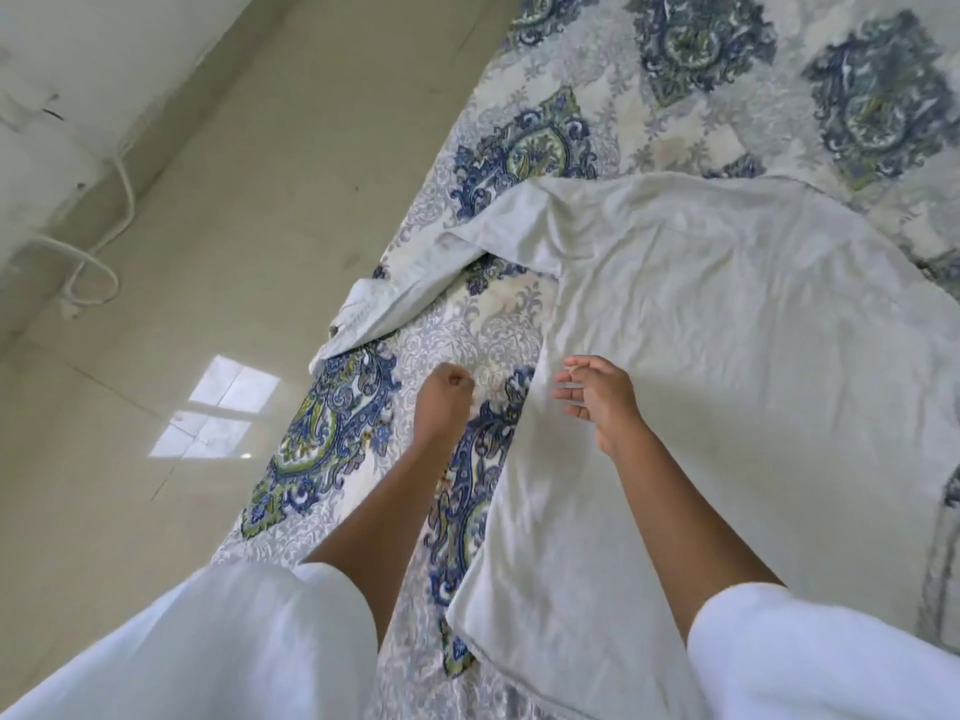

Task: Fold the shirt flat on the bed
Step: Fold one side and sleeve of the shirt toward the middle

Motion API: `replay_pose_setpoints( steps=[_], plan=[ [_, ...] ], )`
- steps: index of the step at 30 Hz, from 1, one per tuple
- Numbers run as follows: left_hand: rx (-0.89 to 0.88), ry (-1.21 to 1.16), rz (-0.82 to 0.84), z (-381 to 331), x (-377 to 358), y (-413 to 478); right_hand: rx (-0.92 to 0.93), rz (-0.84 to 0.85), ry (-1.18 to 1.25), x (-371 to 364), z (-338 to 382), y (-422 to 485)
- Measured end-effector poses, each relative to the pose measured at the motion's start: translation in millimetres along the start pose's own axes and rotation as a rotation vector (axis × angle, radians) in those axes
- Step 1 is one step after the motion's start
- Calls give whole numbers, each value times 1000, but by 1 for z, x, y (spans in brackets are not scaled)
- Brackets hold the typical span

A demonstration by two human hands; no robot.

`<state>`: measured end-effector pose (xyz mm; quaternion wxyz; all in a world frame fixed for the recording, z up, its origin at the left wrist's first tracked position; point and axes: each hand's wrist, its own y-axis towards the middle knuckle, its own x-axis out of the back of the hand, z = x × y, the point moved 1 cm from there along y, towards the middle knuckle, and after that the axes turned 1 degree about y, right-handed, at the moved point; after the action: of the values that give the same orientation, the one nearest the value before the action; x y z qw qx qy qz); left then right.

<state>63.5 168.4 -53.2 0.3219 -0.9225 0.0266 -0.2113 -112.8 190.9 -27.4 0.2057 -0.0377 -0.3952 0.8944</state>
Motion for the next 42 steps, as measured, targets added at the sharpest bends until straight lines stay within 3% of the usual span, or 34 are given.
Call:
replay_pose_setpoints(
  steps=[2, 5, 8, 12, 14, 17, 20, 23, 25, 28, 30, 32, 36, 38, 42],
  plan=[
    [-58, 28, -24, -28, 7, 27, 38, -2, -10, -11, 22, 21],
    [-196, 270, -118, -62, 18, 61, 127, -12, -85, -25, 50, 53],
    [-326, 529, -210, -86, 28, 95, 355, -5, -348, -41, 75, 82],
    [-131, 793, -193, -94, 48, 135, 721, 107, -897, -72, 101, 105],
    [-33, 878, -131, -88, 61, 143, 749, 226, -1147, -88, 106, 111],
    [-177, 873, -221, -80, 75, 138, 682, 340, -1304, -108, 109, 114],
    [-462, 782, -416, -84, 79, 114, 769, 238, -1176, -109, 108, 103],
    [-637, 559, -542, -101, 72, 80, 855, 47, -773, -82, 98, 77],
    [-830, 478, -584, -119, 52, 49, 812, -27, -442, -58, 87, 56],
    [-1179, 501, -443, -129, -7, 9, 583, -129, 36, -22, 65, 36],
    [-1324, 549, -259, -120, -48, -7, 392, -312, 216, 7, 51, 30],
    [-1327, 698, -63, -93, -80, -11, 261, -428, 198, 33, 44, 26],
    [-1188, 1023, 241, -44, -106, -10, 233, -381, -194, 50, 44, 31],
    [-1180, 1044, 278, -42, -103, -12, 262, -387, -368, 47, 52, 36],
    [-1188, 810, 186, -51, -87, -8, 421, -361, -545, 28, 78, 50]
  ],
)
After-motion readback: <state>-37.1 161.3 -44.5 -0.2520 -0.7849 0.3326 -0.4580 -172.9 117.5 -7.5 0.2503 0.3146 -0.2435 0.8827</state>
